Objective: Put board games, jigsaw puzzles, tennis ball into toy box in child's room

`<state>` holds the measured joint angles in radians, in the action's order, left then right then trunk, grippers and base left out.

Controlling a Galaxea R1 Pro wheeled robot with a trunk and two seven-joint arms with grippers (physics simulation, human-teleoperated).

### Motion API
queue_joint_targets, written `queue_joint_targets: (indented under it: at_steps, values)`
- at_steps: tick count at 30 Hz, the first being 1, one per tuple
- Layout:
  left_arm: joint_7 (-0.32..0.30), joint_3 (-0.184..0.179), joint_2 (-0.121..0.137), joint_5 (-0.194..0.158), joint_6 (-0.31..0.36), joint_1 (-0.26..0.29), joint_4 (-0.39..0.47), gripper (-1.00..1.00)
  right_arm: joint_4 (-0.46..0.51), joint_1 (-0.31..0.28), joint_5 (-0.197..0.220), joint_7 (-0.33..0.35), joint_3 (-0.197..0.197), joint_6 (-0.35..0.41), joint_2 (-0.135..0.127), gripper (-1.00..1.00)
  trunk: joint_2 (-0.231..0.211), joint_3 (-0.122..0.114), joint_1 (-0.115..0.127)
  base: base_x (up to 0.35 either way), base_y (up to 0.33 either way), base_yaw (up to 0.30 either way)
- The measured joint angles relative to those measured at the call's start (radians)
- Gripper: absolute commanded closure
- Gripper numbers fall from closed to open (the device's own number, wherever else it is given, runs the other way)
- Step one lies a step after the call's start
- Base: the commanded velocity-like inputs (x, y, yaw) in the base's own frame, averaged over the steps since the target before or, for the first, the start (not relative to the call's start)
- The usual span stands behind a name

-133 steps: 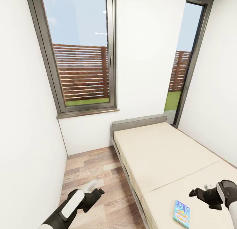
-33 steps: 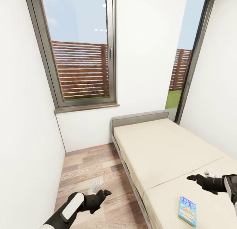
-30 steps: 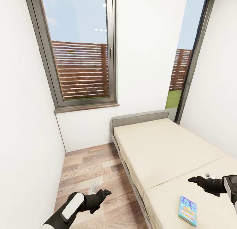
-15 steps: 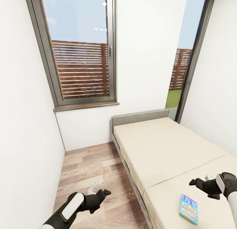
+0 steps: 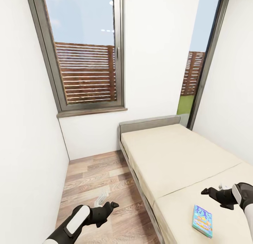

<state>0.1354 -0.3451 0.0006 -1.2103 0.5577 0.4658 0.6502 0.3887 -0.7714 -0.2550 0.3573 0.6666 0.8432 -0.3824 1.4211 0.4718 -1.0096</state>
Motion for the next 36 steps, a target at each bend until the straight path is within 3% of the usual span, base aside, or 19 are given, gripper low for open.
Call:
queue_joint_targets:
  at_steps: [36]
  values:
    - [0.001, -0.001, -0.001, 0.002, -0.002, 0.0, 0.0, -1.0, 0.052, 0.009, 0.002, 0.006, 0.002, -0.007, 0.005, -1.0, 0.252, 0.113, -0.138, 0.0, 0.0, -0.018]
